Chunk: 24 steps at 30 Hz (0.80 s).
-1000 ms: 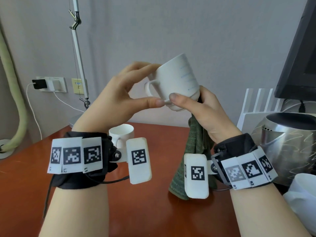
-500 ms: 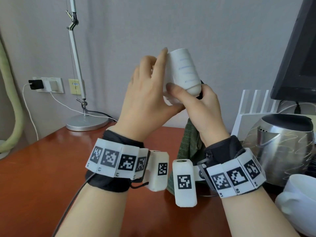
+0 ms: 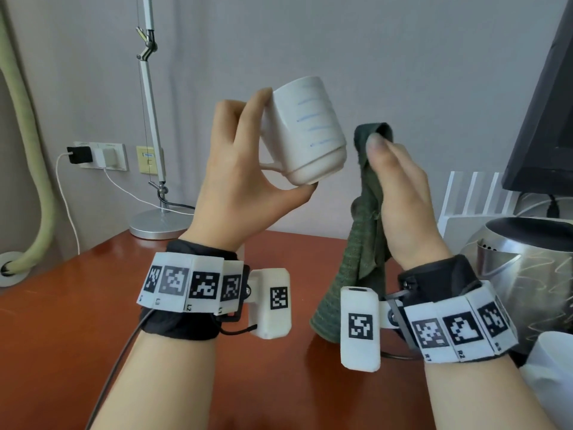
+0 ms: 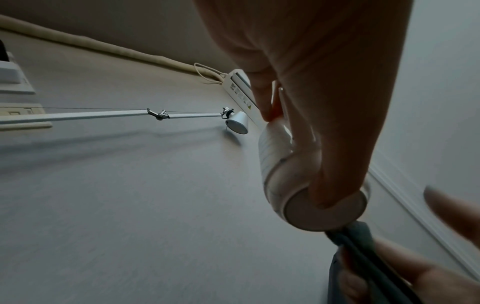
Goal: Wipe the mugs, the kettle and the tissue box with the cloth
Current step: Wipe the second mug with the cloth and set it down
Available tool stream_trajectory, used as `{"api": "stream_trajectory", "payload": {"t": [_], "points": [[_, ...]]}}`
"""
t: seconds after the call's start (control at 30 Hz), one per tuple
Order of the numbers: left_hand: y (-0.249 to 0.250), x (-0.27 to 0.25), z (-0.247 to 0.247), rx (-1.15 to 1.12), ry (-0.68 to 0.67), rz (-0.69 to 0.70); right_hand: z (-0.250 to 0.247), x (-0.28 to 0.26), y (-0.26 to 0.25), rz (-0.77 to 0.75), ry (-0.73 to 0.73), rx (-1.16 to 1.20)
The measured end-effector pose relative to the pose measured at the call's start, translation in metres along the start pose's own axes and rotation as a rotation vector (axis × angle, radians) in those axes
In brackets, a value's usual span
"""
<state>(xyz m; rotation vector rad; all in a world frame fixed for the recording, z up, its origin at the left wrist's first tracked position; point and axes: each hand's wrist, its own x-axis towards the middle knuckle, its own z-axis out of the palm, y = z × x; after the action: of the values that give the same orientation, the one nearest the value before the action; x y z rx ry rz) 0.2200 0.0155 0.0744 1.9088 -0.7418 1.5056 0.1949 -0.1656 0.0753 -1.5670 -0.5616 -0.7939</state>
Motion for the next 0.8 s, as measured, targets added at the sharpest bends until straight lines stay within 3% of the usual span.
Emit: {"api": "stream_trajectory", "payload": {"t": [0.2, 0.3, 0.43, 0.67, 0.8], "points": [[-0.001, 0.003, -0.004, 0.0, 0.041, -0.019, 0.0, 0.004, 0.01, -0.595, 0.112, -0.392], [0.002, 0.005, -0.005, -0.007, 0.062, -0.051, 0.005, 0.002, 0.007, -0.761, 0.129, -0.625], [0.007, 0.007, -0.009, -0.009, 0.068, -0.041, 0.01, -0.003, 0.004, -0.838, 0.075, -0.76], [0.009, 0.006, -0.011, 0.047, 0.024, -0.037, 0.009, -0.001, 0.009, -0.707, 0.165, -0.794], [0.006, 0.005, -0.012, 0.01, 0.028, -0.067, 0.008, -0.004, 0.01, -0.707, 0.133, -0.787]]}}
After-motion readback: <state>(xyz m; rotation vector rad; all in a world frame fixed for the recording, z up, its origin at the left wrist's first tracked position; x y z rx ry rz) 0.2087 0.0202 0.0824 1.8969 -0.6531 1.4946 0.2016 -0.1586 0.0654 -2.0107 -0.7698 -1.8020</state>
